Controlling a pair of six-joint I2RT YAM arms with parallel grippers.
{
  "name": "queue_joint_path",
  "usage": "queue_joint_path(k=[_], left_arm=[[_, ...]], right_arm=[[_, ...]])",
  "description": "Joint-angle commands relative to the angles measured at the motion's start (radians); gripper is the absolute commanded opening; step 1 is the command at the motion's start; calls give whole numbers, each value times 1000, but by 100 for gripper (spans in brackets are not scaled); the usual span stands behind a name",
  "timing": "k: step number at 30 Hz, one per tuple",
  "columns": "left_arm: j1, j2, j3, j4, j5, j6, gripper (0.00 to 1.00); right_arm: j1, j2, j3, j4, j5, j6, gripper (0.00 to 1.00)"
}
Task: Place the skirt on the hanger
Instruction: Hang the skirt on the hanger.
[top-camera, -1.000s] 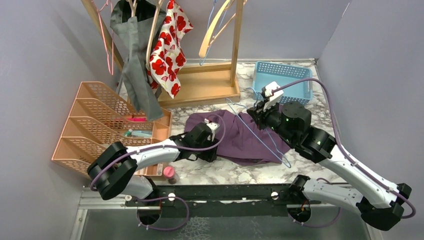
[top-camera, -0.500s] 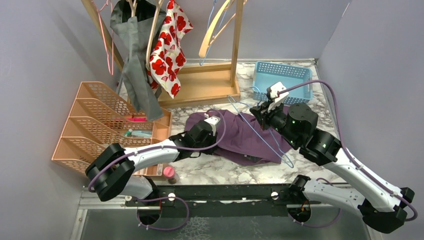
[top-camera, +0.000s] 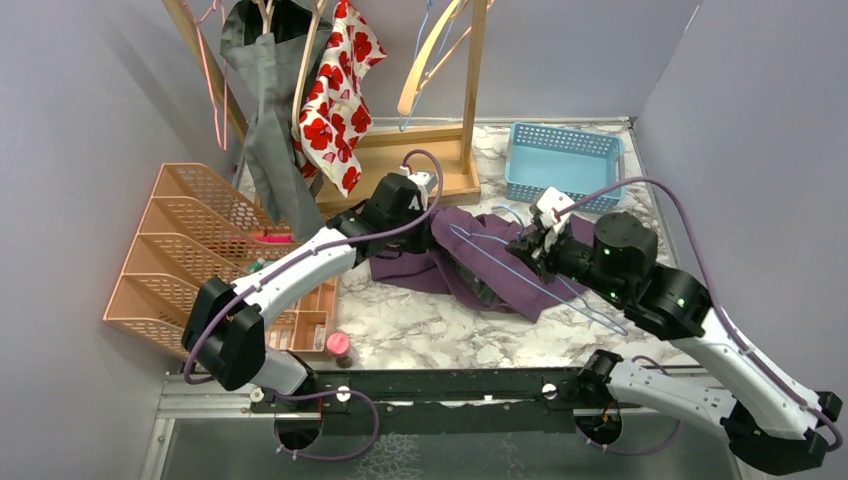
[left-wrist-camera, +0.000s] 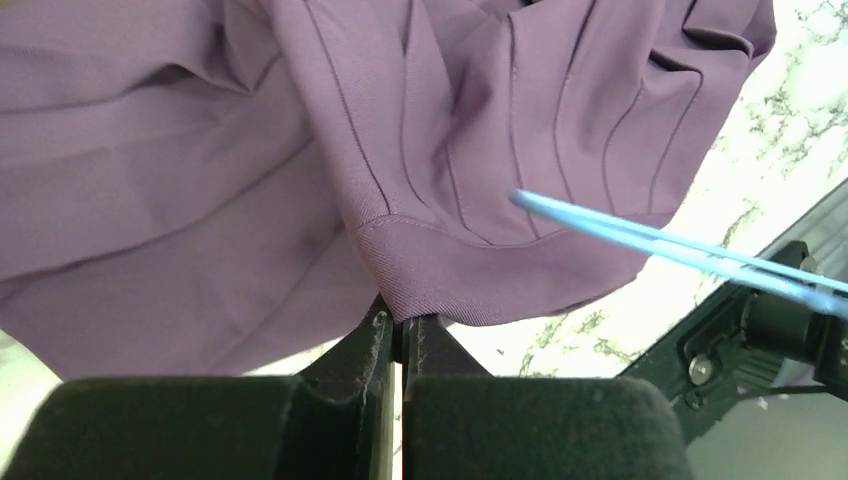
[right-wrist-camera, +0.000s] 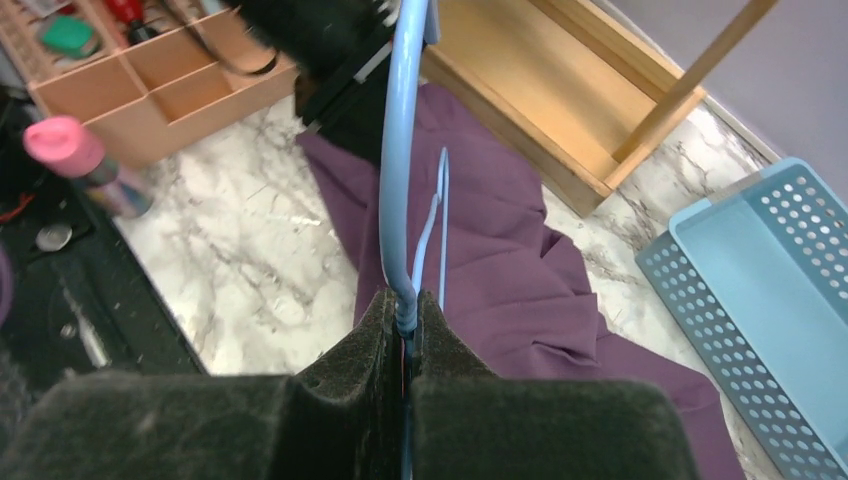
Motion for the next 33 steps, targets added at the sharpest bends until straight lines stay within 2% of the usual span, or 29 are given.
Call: queue_joint_path(k=[1,5,9,11,14,18,21,25,33], left_arm=[[35,42,91,-166,145,-12,0],[47,67,151,-221,161,-14,0],[48,67,186,-241,187,-31,0],[48,59,192,-245,189,-44,0],[48,46,197,-259,187,-53,0],[48,31,191,-283,187,-49,0],[48,18,183,-293,196,-52,0],[48,7,190,-293,245,-75,0],[48,-20,222,-286,349,-151,0]], right_arm=[[-2,-84,47,-153,-142,-61,1],[-2,-103,62,-195,-194,-77,1],[-2,-82,34,-184,-308,-96,1],[-2,-59,5,-169,-313,-103,1],[-2,-37,-37,-116,-230,-100,1],[-2,-30,-87,-10,-29,-80,1],[-2,-30,-134,61,48,-86,1],[-2,-34,-224,216,20,-83,1],[-2,17,-456,723,-216,-65,1]])
